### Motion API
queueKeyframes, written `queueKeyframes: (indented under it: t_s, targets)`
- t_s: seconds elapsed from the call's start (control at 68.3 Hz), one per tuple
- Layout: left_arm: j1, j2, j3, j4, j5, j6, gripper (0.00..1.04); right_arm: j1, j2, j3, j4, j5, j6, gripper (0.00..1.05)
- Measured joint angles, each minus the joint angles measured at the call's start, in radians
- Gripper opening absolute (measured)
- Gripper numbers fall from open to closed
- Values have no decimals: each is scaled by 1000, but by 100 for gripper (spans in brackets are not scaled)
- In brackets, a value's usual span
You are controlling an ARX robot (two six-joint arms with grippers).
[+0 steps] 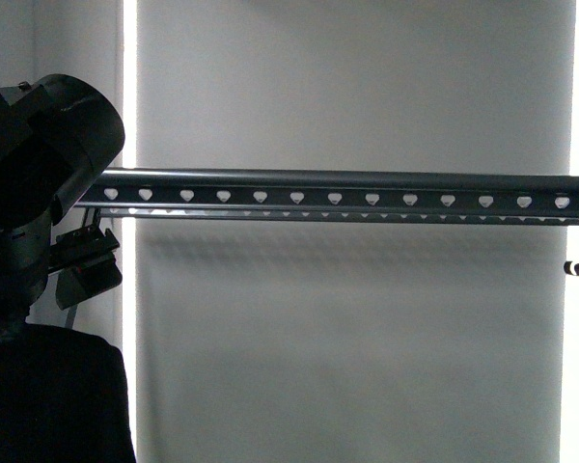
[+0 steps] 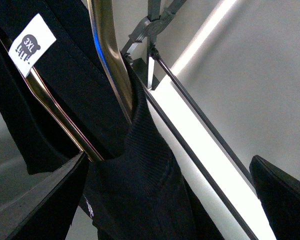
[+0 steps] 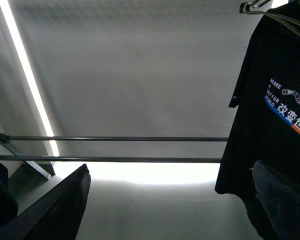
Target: Hang clothes on hanger
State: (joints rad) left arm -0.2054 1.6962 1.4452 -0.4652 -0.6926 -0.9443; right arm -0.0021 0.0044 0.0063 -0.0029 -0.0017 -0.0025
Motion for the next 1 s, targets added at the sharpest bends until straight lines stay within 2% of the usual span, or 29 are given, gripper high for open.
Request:
queueKeyframes:
  t_s: [0.322, 0.513, 0.776, 0.908, 0.996]
  targets:
    - [-11, 131, 114, -56, 6, -52, 98, 0, 0, 0, 0, 0, 0, 97]
    - [-16, 130, 130, -93, -38, -63, 65, 0, 0, 0, 0, 0, 0, 97]
    - [1, 111, 106, -69, -29, -66, 23, 0, 0, 0, 0, 0, 0, 97]
    - [16, 95, 77, -47, -11, -93, 6, 0, 0, 0, 0, 0, 0, 97]
    - [26, 84, 57, -28, -1, -97, 5, 0, 0, 0, 0, 0, 0, 97]
